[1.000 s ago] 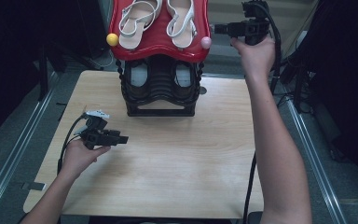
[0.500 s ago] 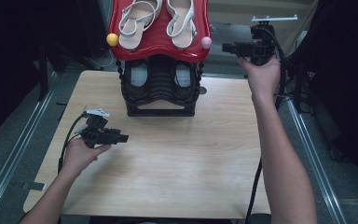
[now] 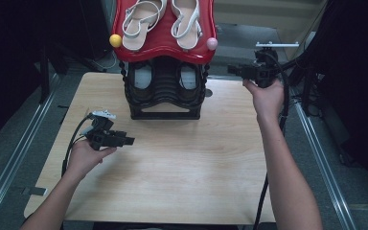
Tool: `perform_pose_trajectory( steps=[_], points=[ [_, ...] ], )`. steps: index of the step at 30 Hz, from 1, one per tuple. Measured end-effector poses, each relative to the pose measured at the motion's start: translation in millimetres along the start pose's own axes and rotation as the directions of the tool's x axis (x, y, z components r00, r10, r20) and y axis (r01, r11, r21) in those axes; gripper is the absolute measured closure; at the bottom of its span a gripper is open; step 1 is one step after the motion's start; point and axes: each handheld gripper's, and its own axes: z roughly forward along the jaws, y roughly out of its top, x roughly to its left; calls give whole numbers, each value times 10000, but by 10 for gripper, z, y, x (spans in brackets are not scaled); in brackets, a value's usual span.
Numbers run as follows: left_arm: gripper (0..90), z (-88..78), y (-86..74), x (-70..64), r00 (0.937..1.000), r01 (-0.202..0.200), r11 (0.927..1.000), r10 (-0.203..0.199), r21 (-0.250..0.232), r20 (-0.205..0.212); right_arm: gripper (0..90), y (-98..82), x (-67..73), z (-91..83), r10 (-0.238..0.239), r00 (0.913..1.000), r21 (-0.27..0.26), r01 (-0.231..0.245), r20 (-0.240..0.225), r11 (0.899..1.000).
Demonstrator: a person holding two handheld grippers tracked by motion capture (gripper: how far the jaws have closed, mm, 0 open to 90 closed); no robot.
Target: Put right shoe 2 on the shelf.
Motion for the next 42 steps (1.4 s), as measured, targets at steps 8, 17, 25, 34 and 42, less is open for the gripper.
perform_pose_trajectory(
  steps=[8, 17, 25, 34, 42],
  points=[
    [472, 10, 24, -3, 10000, 7, 10000, -7, -40, 8, 505, -303, -16, 84, 184, 9997, 214, -181, -163, 9996],
    [472, 28, 34, -7, 10000, -36, 10000, 36, -18, 24, 491, -592, 9, 154, 203, 9990, 394, -187, -395, 9990],
    [472, 31, 34, -7, 10000, -33, 10000, 34, -39, 12, 485, -790, 64, 204, 236, 9973, 537, -199, -700, 9984],
    [472, 32, 35, -10, 10000, -34, 10000, 34, -27, 12, 467, -958, 155, 235, 170, 9947, 672, -102, -1017, 9977],
    [471, 31, 34, -16, 10000, -61, 10000, 61, -48, -15, 464, -1148, 252, 240, 53, 9926, 701, 33, -1215, 9975]
  ],
)
